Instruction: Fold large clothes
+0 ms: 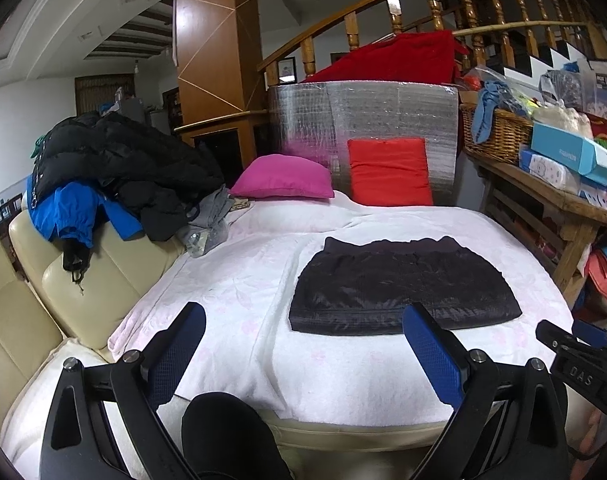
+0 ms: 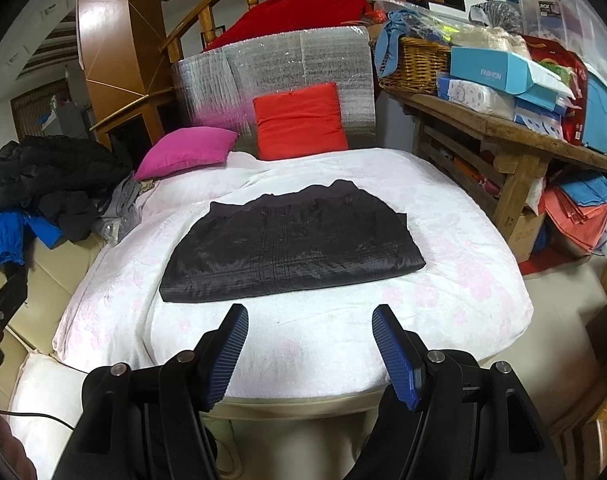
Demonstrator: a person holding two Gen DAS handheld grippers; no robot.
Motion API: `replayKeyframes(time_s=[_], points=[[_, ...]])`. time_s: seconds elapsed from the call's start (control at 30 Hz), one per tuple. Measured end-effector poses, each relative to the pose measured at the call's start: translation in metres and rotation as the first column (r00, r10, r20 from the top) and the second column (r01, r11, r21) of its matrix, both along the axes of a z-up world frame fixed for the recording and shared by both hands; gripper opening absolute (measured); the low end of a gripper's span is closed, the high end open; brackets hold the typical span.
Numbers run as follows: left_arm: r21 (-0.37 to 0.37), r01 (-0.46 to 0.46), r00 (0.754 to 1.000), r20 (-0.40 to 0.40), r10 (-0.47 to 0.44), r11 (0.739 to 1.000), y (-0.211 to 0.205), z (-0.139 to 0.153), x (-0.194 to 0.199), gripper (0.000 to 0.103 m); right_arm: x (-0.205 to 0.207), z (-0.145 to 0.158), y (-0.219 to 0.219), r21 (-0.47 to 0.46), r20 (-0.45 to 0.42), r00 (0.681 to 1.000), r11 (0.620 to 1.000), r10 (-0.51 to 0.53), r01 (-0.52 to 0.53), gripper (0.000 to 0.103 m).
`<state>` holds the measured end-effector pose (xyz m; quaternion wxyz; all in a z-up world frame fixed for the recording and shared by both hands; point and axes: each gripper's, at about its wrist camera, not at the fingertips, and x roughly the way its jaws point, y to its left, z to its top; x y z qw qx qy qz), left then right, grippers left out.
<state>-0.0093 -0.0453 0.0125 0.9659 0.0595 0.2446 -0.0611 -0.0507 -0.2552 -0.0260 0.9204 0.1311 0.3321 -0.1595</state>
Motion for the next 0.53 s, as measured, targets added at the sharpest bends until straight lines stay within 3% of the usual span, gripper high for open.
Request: replayKeyframes(time_s=[0.27,0.53], points=[[0.006,-0.002,0.999,-0.041,0.003,1.0,-0.005,-0.007,0.014,0.099,0.009,0.0,0.003,-0.024,-0.002,1.0,1.0,-0.011,0.011,0.068],[0.005,0.013,1.0,-0.014,-0.013,1.0,-0.009,-0.006,0.021,0.099,0.024,-0.004,0.0,-0.038,-0.028,1.0,0.999,-0.011,0.01,0.068]])
